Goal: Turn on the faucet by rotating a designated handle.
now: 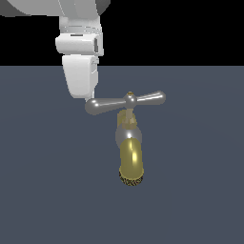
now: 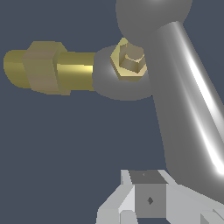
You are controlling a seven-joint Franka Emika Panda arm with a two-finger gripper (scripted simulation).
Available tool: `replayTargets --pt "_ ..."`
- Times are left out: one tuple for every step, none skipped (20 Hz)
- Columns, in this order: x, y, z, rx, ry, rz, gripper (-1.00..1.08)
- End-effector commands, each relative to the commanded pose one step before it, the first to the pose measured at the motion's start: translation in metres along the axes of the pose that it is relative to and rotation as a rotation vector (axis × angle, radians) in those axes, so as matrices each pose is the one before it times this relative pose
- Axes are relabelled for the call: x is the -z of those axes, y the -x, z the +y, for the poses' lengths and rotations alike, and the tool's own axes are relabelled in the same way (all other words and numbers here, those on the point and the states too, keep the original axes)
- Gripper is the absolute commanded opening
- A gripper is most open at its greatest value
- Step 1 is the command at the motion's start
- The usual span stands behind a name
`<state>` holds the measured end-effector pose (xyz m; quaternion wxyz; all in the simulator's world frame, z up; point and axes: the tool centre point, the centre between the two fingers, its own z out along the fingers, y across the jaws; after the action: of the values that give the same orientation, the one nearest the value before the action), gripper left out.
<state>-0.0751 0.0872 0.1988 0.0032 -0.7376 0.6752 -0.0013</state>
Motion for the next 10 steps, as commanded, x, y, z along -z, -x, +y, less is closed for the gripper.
replayTargets --pt "-0.00008 0.00012 0.01238 -0.00091 0.00662 0.00241 -1.0" --pt "-0.00001 0.00037 0.00351 0.0 0.0 0.0 -1.0" --pt "0.0 0.00037 0.00352 0.0 0.0 0.0 -1.0" --pt "0.0 0.00037 0.00352 0.0 0.0 0.0 -1.0" --pt "0.0 0.00037 0.00353 0.0 0.0 0.0 -1.0" --pt "0.0 0.00038 0.00353 0.0 0.0 0.0 -1.0" --pt "0.00001 0.00038 0.00354 0.0 0.0 0.0 -1.0" --pt "0.0 0.0 0.0 0.0 0.0 0.0 -1.0" --pt "0.00059 0.00064 -0.0061 0.00179 -0.00613 -0.00043 -1.0" --pt "0.00009 -0.00225 0.00321 0.0 0.0 0.0 -1.0"
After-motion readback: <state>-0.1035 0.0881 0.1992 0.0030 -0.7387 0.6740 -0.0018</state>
